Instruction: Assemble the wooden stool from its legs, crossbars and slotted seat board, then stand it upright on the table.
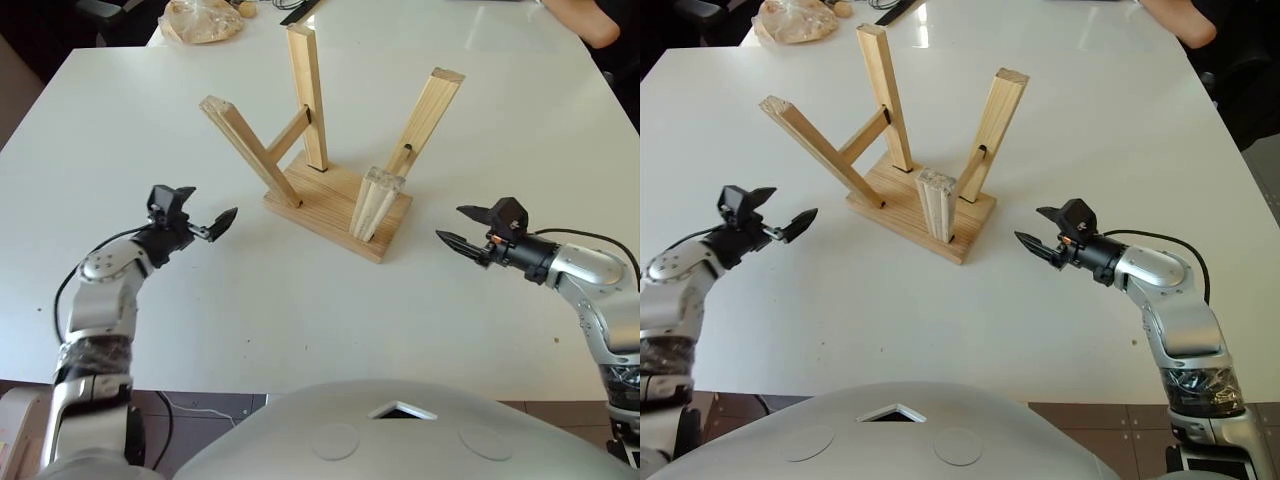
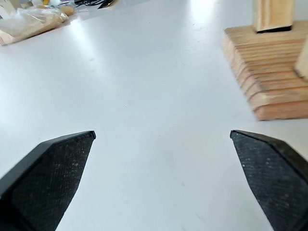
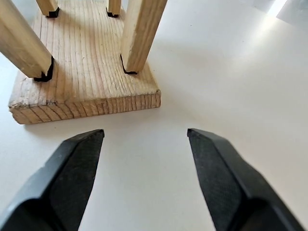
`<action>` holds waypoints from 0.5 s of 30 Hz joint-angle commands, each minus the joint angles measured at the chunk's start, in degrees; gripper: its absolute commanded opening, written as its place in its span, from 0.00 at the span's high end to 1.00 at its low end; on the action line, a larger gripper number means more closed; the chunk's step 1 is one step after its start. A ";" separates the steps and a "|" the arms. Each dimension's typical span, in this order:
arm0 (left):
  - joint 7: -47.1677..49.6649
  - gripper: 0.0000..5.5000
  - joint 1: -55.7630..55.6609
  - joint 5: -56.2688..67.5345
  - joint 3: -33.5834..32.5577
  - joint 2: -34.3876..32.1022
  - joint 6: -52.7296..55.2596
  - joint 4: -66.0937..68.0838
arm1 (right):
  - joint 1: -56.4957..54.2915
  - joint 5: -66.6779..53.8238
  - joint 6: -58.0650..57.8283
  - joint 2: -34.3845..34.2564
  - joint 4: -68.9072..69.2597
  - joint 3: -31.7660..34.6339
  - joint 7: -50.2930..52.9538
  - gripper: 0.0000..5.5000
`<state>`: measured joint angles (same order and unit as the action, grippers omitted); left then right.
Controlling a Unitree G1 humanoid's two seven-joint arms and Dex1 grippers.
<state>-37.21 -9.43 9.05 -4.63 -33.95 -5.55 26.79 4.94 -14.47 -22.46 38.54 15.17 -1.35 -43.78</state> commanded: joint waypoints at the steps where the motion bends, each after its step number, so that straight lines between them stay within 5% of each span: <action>1: 9.75 0.05 -15.04 -17.19 9.94 1.06 -19.18 21.36 | -5.91 5.30 3.76 0.45 -3.88 -6.75 -3.01 0.41; 7: 8.90 0.05 -14.79 -21.60 14.30 2.36 -30.18 30.82 | -7.44 7.12 5.74 0.44 -5.57 -9.66 -5.59 0.41; 15: -8.29 0.05 -0.21 -12.77 17.39 -0.81 -33.15 16.67 | -7.08 7.97 6.05 -2.11 -10.34 -10.70 -4.50 0.41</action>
<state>-40.70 -16.46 -1.69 9.16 -35.37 -41.39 44.99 -3.42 -7.40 -16.75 37.91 6.35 -10.76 -48.69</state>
